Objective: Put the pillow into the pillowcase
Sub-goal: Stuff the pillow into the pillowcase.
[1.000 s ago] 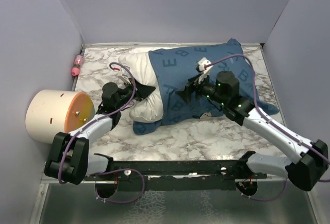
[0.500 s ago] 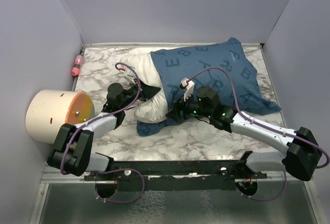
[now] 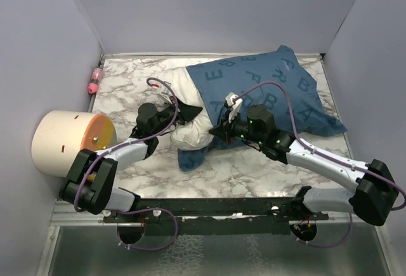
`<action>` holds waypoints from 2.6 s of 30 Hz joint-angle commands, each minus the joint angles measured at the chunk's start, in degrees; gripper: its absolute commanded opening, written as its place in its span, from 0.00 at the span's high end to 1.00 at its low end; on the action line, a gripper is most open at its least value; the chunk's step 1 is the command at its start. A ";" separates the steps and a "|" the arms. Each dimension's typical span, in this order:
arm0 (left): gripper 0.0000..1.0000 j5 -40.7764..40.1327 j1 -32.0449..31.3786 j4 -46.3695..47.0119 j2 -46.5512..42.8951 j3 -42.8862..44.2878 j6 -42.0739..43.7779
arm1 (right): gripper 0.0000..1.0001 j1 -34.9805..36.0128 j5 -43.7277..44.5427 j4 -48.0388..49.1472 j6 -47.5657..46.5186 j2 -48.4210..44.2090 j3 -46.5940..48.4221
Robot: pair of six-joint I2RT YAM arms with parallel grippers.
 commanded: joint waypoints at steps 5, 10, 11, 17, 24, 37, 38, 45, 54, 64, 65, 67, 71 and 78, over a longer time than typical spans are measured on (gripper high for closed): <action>1.00 -10.16 -10.02 1.30 6.90 5.08 0.59 | 0.99 0.68 -24.69 12.79 -1.14 7.17 15.76; 1.00 -13.73 -11.46 1.93 3.95 2.00 0.54 | 0.99 -9.50 -17.12 5.60 -0.20 4.49 13.49; 0.95 -14.60 -11.24 -0.07 2.29 1.20 1.91 | 0.99 -12.41 -17.23 4.10 -0.63 2.78 12.13; 0.44 -17.82 -9.27 -22.31 -11.82 2.38 14.04 | 0.99 -23.01 -20.87 -3.42 -6.22 -4.32 8.35; 0.14 -17.23 -8.43 -50.92 -27.12 8.74 26.41 | 0.99 -24.42 -25.21 -4.50 -8.30 -3.74 6.57; 0.01 -10.73 -16.59 -41.61 -38.10 1.87 55.70 | 0.99 -24.86 -27.77 -6.40 -9.49 -1.92 8.64; 0.01 -12.35 -18.58 -41.92 -36.23 2.69 59.21 | 0.99 -24.86 -27.71 -6.55 -9.41 -1.98 8.69; 0.01 -25.62 -30.17 -45.34 -22.36 8.86 74.75 | 0.99 -24.89 -27.03 -7.66 -9.30 -1.73 9.19; 0.03 -45.86 -31.69 -35.36 -1.93 15.79 78.37 | 0.99 -24.89 -32.36 -7.38 -9.21 0.35 11.85; 1.00 -32.18 -27.18 -36.66 6.20 26.60 56.56 | 0.81 -24.89 -31.17 -12.89 -8.51 -0.15 17.23; 1.00 -30.11 -26.17 -37.84 5.28 26.94 53.51 | 0.72 -24.89 -30.53 -13.38 -8.09 -1.84 16.58; 1.00 -25.56 -23.61 -40.44 3.31 27.79 47.05 | 0.57 -24.89 -29.82 -13.03 -6.33 -5.84 14.61; 1.00 -16.22 -19.91 -45.30 1.34 30.74 35.45 | 0.38 -24.94 -27.36 -12.28 -1.10 -16.37 8.89; 1.00 -7.55 -19.32 -49.01 4.14 36.81 27.05 | 0.21 -24.91 -14.18 -14.30 8.18 -31.97 -6.47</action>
